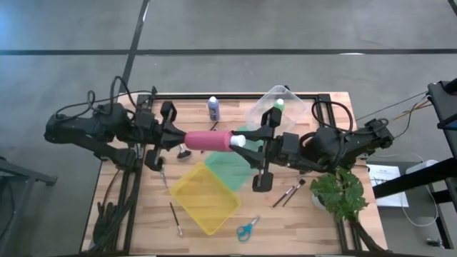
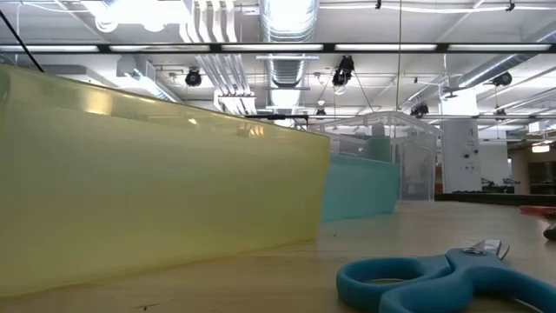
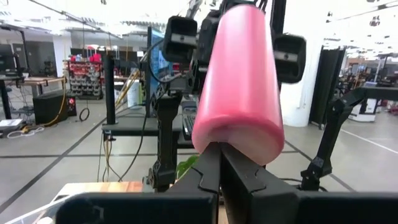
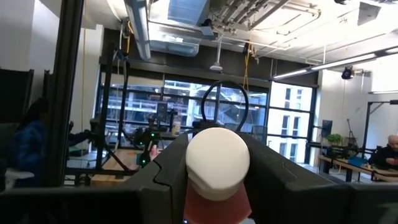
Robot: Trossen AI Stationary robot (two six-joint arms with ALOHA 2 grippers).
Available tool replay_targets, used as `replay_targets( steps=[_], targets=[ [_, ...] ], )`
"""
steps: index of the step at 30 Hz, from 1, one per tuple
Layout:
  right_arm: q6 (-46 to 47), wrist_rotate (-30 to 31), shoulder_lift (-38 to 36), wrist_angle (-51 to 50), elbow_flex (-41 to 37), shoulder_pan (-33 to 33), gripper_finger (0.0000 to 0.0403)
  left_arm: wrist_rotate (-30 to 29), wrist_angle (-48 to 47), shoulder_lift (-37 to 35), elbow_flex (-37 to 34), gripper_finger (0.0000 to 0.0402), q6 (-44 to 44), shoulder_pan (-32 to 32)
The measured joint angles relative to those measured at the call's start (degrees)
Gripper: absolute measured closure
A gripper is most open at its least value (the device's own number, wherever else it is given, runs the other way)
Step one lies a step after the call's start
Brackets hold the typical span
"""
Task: Pick & Place Paint Supplies
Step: Put the red paint bottle into the transparent bin
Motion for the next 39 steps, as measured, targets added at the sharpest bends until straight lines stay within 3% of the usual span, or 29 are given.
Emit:
replay_targets(
  steps=[6, 14, 28, 39],
  targets=[
    [-0.09, 0.46, 0.02, 0.04, -0.04, -0.02, 0.0292, 0.00, 0.07, -0.47, -0.07, 0.0391, -0.02, 0.00],
    [-0.24, 1.34, 0.29, -0.69, 0.30, -0.04, 0.0292, -0.49, -10.03, -0.75, -0.11, 0.0391, 0.17, 0.07],
    [3.01, 3.35, -1.26, -0.78, 0.85, 0.09, 0.0292, -9.80, -20.78, -2.51, -0.10, 0.0391, 3.23, 0.13],
    [18.09, 15.21, -10.72, -29.76, 1.04, -1.15, 0.0292, -11.88, -20.89, -7.65, 2.22, 0.0391, 5.70, 0.15]
  ],
)
